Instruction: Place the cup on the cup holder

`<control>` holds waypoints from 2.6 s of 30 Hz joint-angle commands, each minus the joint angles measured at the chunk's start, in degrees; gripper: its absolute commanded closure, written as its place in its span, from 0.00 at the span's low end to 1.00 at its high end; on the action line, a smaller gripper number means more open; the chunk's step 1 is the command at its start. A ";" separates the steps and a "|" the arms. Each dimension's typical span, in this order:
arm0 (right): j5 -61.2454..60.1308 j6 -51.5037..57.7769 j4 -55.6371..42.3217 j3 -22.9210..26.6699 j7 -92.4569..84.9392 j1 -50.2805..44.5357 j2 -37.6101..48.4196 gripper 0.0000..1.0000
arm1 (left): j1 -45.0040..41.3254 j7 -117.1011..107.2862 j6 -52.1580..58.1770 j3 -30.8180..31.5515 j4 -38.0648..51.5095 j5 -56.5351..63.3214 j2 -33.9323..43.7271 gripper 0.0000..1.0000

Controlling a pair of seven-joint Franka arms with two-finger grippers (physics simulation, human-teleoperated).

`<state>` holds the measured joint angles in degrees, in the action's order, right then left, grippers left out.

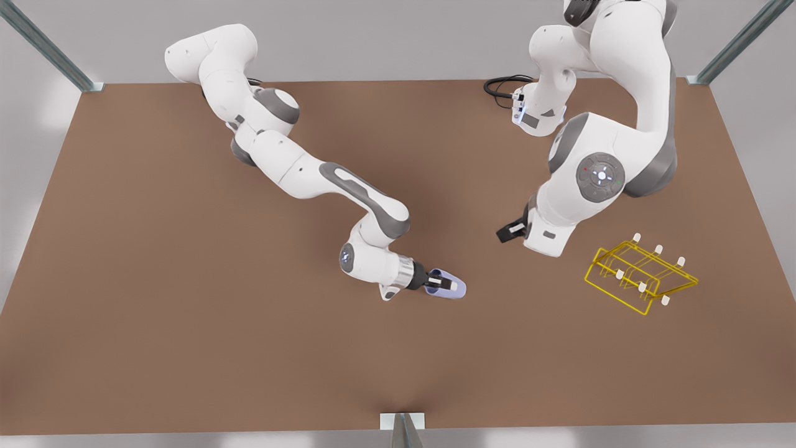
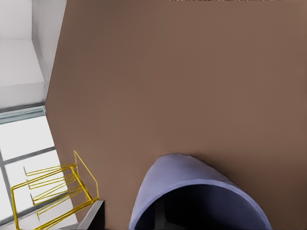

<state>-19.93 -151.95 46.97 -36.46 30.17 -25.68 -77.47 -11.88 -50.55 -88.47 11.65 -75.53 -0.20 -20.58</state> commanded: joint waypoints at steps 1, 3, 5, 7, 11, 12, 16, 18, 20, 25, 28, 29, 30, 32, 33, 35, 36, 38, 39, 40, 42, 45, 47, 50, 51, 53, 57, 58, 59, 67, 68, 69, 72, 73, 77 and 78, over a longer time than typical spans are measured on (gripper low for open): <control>0.25 -0.28 -0.03 0.07 -7.23 0.02 -0.31 0.00 | 0.10 -59.40 -1.53 -0.13 0.29 2.84 -0.69 0.00; 0.25 -0.28 -0.03 0.07 -7.59 0.10 -0.40 0.00 | 0.19 -61.68 -2.67 -1.10 1.61 2.67 -1.92 0.00; 0.25 -0.37 -0.03 0.34 -7.59 0.19 -0.40 0.00 | -0.43 -64.41 -5.65 -1.01 1.61 2.58 -3.94 0.00; 0.33 -0.28 0.06 0.34 -7.59 0.54 -0.40 0.00 | -0.60 -66.52 -9.70 -0.49 1.61 2.31 -6.58 0.00; 2.09 -0.19 0.32 0.34 -7.59 1.69 -0.40 0.00 | -2.45 -66.61 -13.39 -0.22 1.61 2.31 -9.92 0.00; 3.23 -0.19 0.85 0.16 -7.59 2.56 -0.40 0.00 | -2.36 -66.43 -13.92 -0.22 1.52 2.23 -9.92 0.00; 5.51 0.16 3.74 -2.21 -7.59 7.04 0.04 0.00 | -2.62 -68.19 -15.33 -0.31 1.52 2.31 -11.15 0.00; 11.94 0.16 12.70 -8.54 -7.15 15.30 2.58 0.00 | -3.59 -73.63 -17.26 -0.57 1.52 2.75 -12.03 0.00; 11.94 1.38 24.57 -10.30 -7.32 24.18 9.96 0.00 | -3.77 -76.01 -19.37 -0.75 1.35 2.93 -13.52 0.00; 12.37 15.88 49.98 -10.04 -7.76 43.17 33.88 0.00 | -6.58 -81.37 -25.08 -0.84 1.52 2.75 -17.66 0.00; 22.92 35.21 53.40 -5.32 -15.47 51.17 46.16 0.00 | -7.28 -85.24 -27.19 -1.19 2.75 3.02 -19.41 0.00; 24.32 40.66 55.33 -0.12 -22.25 50.99 52.40 0.00 | -7.37 -87.08 -27.28 -1.10 2.84 5.29 -19.76 0.00; 27.57 45.50 56.65 2.79 -23.49 50.99 58.38 0.00 | -7.81 -87.43 -27.28 -1.10 3.28 5.65 -20.38 0.00; 29.95 52.97 53.24 5.70 -23.76 53.53 63.06 0.00 | -7.81 -87.44 -30.00 -1.10 3.11 5.83 -21.44 0.00; 30.48 55.79 49.28 5.61 -24.02 55.91 63.06 0.00 | -8.51 -87.35 -31.15 -1.10 3.02 7.49 -22.66 0.00; 29.87 63.78 40.24 5.70 -26.13 57.93 63.41 0.00 | -9.13 -87.35 -31.15 -1.10 2.84 8.11 -23.46 0.00; 29.52 66.08 37.59 8.23 -26.39 56.98 64.46 0.00 | -10.01 -87.52 -31.15 -1.01 3.02 8.03 -23.72 0.00; 24.16 71.61 37.94 30.12 -33.43 36.32 73.16 0.00 | -11.33 -87.52 -31.23 -1.10 3.72 8.11 -24.78 0.00; 23.01 73.37 37.59 29.60 -33.51 36.05 74.22 0.00 | -11.41 -87.44 -31.23 -1.10 3.90 8.11 -24.78 0.00; 22.22 73.11 37.67 28.64 -33.43 35.79 74.40 0.00 | -11.59 -87.26 -32.81 -1.10 3.81 8.29 -25.57 0.00; 21.78 72.32 38.46 28.81 -33.07 34.65 75.01 0.00 | -12.47 -87.17 -33.26 -1.10 3.81 9.78 -26.53 0.00; 21.78 70.04 37.67 29.69 -32.72 32.89 75.45 0.00 | -13.08 -87.35 -34.57 -1.10 3.11 12.16 -28.12 0.00; 22.13 69.15 37.50 29.34 -33.07 32.36 75.01 0.00 | -13.87 -87.35 -34.84 -1.10 3.02 12.33 -28.82 0.00; 21.78 68.63 35.74 29.25 -33.07 32.54 75.01 0.00 | -14.23 -87.35 -34.84 -1.10 3.02 13.65 -29.87 0.00; 21.87 68.63 35.74 29.25 -33.07 32.62 75.28 0.00 | -14.23 -87.35 -34.84 -1.10 3.02 13.83 -30.05 0.00; 21.96 68.45 35.74 29.25 -33.07 32.45 75.01 0.00 | -14.40 -87.17 -34.84 -1.10 3.11 14.53 -30.49 0.00; 21.78 66.78 35.91 29.16 -32.64 32.36 74.92 0.00 | -14.75 -86.82 -34.84 -1.10 3.11 14.53 -31.28 0.00; 21.78 66.61 35.83 28.81 -32.64 32.45 74.92 0.00 | -14.75 -86.82 -34.84 -1.10 3.02 14.62 -31.37 0.00; 21.78 66.34 35.92 28.81 -32.64 32.45 74.75 0.00 | -14.75 -86.82 -34.84 -1.10 3.02 14.71 -31.37 0.00; 21.87 62.30 36.00 25.38 -32.55 32.27 72.02 0.00 | -15.02 -86.29 -35.63 -1.10 3.37 15.06 -33.13 0.00; 21.87 61.51 36.00 25.12 -32.55 32.27 71.85 0.00 | -15.02 -86.29 -35.63 -1.10 3.46 15.06 -33.48 0.00; 21.87 61.16 36.09 24.86 -32.55 32.27 71.76 0.00 | -15.02 -86.12 -35.63 -1.10 3.46 15.06 -33.57 0.00; 21.87 61.15 35.92 24.77 -32.55 32.36 71.23 0.00 | -15.11 -85.94 -35.72 -1.10 3.72 15.06 -34.44 0.00; 21.87 61.15 35.92 24.68 -32.55 32.36 71.15 0.00 | -15.11 -85.94 -35.72 -1.10 3.72 15.06 -34.44 0.00; 21.87 61.15 35.92 24.77 -32.55 32.36 71.14 0.00 | -15.02 -85.77 -35.72 -1.10 3.81 15.06 -34.62 0.00; 21.87 61.15 35.92 24.68 -32.55 32.36 71.14 0.00 | -14.93 -85.85 -35.72 -1.10 3.81 15.06 -34.62 0.14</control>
<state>1.97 -90.39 82.91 -11.66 -0.55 6.98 -6.39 -26.85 -135.35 -124.11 10.56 -71.77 14.86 -55.27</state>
